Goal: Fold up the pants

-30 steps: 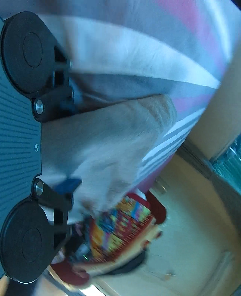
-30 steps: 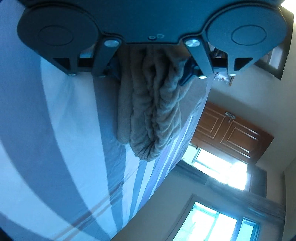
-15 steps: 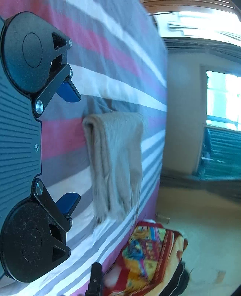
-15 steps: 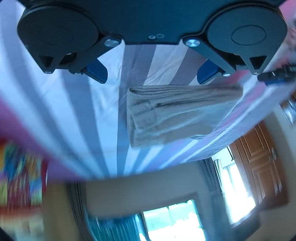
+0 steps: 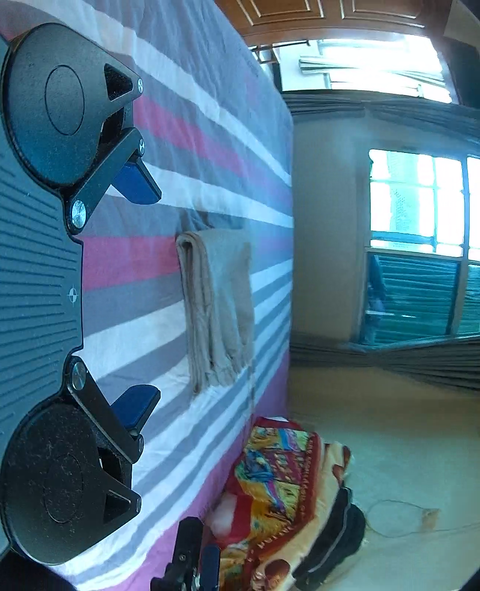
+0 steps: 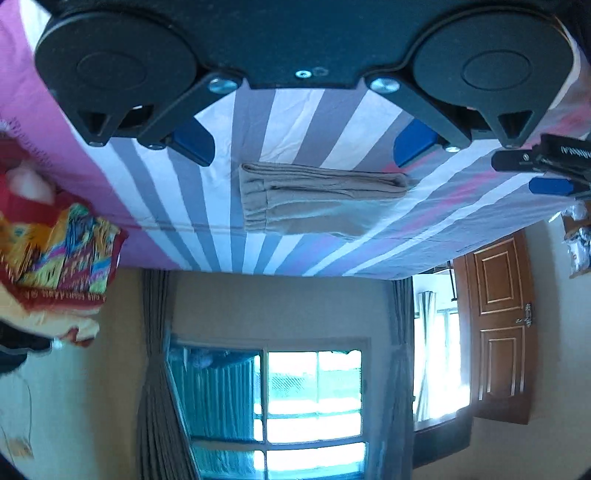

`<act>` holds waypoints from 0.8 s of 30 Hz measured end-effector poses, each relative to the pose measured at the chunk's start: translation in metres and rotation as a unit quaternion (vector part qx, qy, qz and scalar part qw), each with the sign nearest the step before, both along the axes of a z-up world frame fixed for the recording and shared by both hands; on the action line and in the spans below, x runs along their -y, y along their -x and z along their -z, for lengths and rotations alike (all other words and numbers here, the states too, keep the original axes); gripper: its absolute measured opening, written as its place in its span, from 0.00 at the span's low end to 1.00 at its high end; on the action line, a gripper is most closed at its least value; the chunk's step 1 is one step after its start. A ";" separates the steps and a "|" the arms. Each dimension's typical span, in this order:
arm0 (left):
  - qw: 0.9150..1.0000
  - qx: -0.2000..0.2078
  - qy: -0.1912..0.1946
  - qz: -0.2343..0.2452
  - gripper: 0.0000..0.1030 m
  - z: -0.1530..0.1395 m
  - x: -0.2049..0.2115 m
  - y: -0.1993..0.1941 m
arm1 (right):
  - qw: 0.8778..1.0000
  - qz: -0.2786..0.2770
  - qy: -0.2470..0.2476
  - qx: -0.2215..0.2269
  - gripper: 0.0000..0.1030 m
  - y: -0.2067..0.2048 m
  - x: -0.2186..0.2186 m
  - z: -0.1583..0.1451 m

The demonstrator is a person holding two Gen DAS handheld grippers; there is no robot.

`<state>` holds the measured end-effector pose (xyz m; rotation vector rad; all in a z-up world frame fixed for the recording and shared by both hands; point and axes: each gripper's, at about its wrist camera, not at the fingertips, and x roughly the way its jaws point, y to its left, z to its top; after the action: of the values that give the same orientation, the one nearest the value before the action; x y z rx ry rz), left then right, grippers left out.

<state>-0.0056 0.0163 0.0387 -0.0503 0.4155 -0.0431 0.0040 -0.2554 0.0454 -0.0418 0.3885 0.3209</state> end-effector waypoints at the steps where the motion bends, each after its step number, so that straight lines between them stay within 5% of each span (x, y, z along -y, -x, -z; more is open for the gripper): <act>1: 1.000 0.001 0.001 0.002 1.00 -0.003 0.001 0.007 | 1.000 -0.003 0.002 0.004 0.99 0.004 -0.001 -0.003; 24: 0.999 0.035 0.014 0.012 1.00 -0.007 0.019 0.057 | 0.999 0.040 -0.024 -0.003 0.99 0.056 0.006 0.005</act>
<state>-0.0626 -0.0026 0.0461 -0.0720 0.3448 -0.0738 -0.0522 -0.2614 0.0404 0.0220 0.3878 0.2515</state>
